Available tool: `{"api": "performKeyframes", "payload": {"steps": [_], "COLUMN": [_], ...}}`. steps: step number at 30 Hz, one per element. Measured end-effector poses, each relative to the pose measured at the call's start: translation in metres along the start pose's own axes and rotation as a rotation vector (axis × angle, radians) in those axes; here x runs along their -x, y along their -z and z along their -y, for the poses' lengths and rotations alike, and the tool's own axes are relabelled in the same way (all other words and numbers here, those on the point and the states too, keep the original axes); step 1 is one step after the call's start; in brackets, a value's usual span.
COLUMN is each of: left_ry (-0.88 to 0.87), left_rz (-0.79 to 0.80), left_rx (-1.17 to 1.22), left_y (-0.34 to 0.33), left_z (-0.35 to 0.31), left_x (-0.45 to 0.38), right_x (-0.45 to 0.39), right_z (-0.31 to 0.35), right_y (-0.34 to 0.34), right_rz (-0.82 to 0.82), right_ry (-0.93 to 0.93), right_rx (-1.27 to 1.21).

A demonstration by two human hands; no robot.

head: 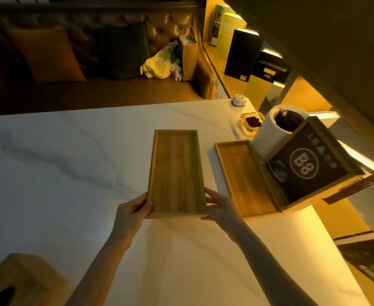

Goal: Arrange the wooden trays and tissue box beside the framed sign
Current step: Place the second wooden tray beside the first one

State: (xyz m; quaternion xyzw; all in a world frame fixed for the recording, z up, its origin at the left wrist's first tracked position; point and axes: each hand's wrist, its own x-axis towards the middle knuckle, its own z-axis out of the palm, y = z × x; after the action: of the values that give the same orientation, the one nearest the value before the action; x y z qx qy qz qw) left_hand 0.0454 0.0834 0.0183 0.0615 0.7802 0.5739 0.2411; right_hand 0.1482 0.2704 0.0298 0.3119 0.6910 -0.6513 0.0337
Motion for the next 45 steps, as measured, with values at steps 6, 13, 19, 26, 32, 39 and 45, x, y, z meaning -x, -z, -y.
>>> {"api": "performKeyframes", "payload": {"steps": [6,13,19,26,32,39,45], "left_ry": [0.021,0.015,0.035,0.035,0.020,-0.006,-0.048], "left_rz": [0.000,0.020,0.011,0.014,-0.017,-0.045,-0.041], "left_rx": [-0.056,-0.129,-0.186,-0.320,-0.485,-0.548,-0.599], "left_y": [-0.044,-0.067,-0.076,-0.079,-0.088,-0.093,-0.092], "left_z": [0.011,0.019,0.022,0.036,0.048,0.054,0.057], "left_x": [-0.003,-0.011,-0.019,-0.023,-0.022,-0.023,-0.021], "right_x": [-0.009,-0.019,-0.026,-0.026,-0.021,-0.027,-0.019], "right_z": [-0.026,-0.046,-0.052,-0.063,-0.072,-0.092,-0.096], "right_y": [0.034,0.050,0.057,0.049,0.038,0.031,0.031], "right_rz": [-0.006,-0.011,-0.032,-0.145,-0.271,-0.318,-0.310], "right_ry": [-0.072,-0.101,-0.085,0.036,0.058,0.081,0.191], "right_rx": [0.025,0.038,0.037,0.341,0.573,0.721,0.812]}}
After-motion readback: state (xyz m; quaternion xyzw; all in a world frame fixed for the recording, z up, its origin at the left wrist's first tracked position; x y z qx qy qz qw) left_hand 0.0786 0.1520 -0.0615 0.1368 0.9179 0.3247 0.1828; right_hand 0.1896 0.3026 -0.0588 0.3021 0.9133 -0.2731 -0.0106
